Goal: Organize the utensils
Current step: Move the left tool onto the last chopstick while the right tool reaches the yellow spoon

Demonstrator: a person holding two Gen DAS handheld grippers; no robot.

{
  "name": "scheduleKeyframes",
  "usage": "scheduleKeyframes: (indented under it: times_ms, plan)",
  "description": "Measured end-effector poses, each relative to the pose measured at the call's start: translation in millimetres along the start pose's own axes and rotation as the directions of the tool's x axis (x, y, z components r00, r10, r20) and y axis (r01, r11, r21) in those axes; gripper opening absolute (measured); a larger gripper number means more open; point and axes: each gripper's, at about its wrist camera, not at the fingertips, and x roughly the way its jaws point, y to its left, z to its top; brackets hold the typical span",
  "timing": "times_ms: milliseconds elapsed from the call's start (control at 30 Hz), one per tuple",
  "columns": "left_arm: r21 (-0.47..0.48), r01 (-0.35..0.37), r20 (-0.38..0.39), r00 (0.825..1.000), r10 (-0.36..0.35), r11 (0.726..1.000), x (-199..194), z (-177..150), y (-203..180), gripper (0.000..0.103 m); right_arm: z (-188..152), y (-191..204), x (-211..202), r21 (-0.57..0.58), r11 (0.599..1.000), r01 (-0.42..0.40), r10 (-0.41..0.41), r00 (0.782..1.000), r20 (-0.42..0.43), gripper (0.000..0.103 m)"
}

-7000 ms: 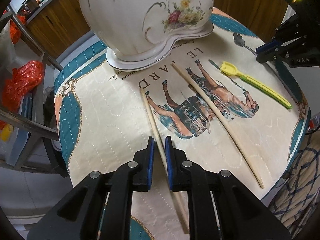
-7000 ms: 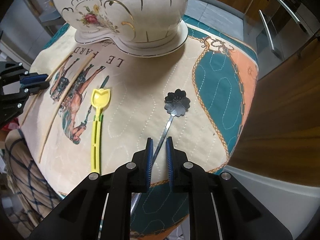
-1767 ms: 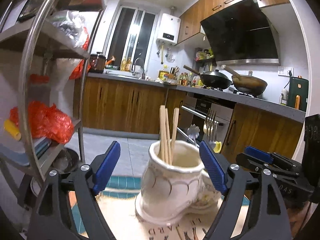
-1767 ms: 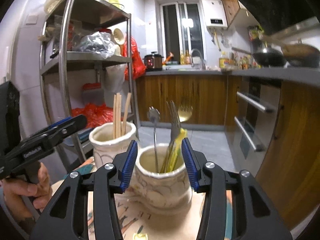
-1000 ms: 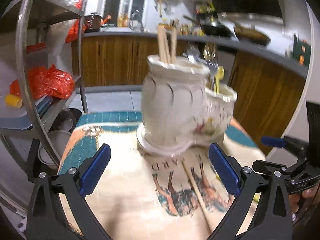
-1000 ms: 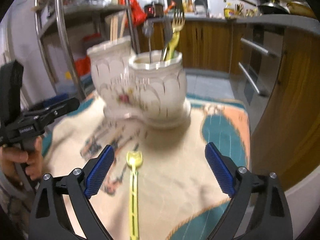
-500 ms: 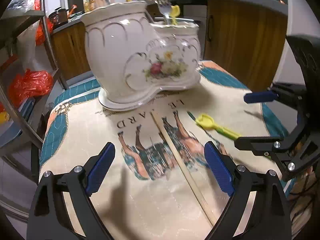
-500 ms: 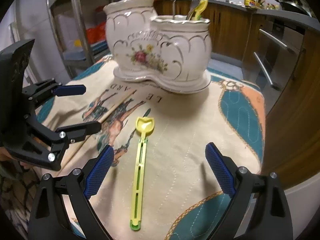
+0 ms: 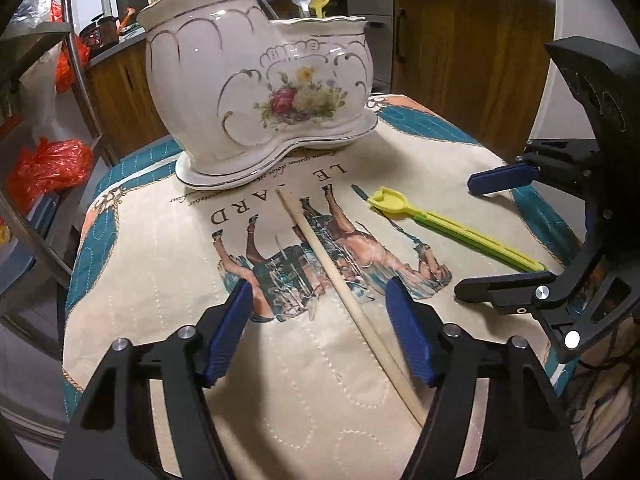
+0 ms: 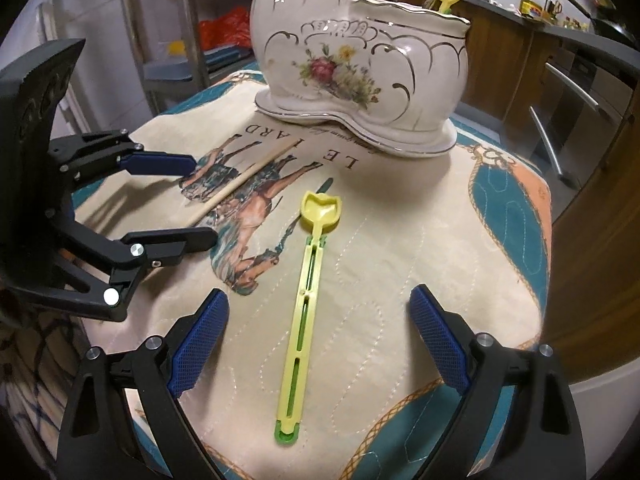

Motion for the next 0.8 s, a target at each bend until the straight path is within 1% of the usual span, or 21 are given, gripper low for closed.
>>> scheduleKeyframes:
  times_ms: [67, 200, 267, 333, 400, 500, 800]
  plan:
    - [0.001, 0.003, 0.0, 1.0, -0.003, 1.0, 0.2, -0.1, -1.0, 0.066, -0.7, 0.0, -0.2, 0.0, 1.0, -0.001, 0.001, 1.0, 0.001, 0.089]
    - [0.002, 0.014, -0.001, 1.0, -0.014, 1.0, -1.4, -0.4, 0.0, 0.063, -1.1, -3.1, -1.2, 0.006, 1.0, -0.006, 0.006, 1.0, 0.003, 0.081]
    - [0.003, 0.021, -0.001, 1.0, -0.021, 1.0, -1.7, 0.1, -0.4, 0.061, -1.5, -4.3, -2.8, 0.005, 1.0, -0.01, 0.01, 1.0, 0.009, 0.072]
    - [0.003, 0.028, -0.003, 1.0, -0.028, 1.0, -1.6, 0.5, 0.2, 0.059, -1.0, -8.5, -5.2, 0.015, 1.0, -0.006, 0.006, 1.0, 0.016, 0.053]
    - [0.003, 0.031, -0.004, 1.0, -0.031, 1.0, -2.0, 0.1, 0.1, 0.058, -1.4, -11.3, -6.2, 0.018, 1.0, 0.001, -0.001, 1.0, 0.019, 0.047]
    - [0.001, 0.032, -0.004, 0.999, -0.032, 0.999, -3.2, -1.1, 0.6, 0.058, -1.8, -14.2, -6.4, 0.02, 1.0, -0.002, 0.002, 1.0, 0.021, 0.045]
    - [0.006, 0.039, -0.024, 0.999, -0.039, 0.999, 0.0, 2.2, 1.5, 0.058, -1.4, -13.9, -7.7, 0.003, 1.0, 0.02, -0.02, 1.0, 0.01, 0.044]
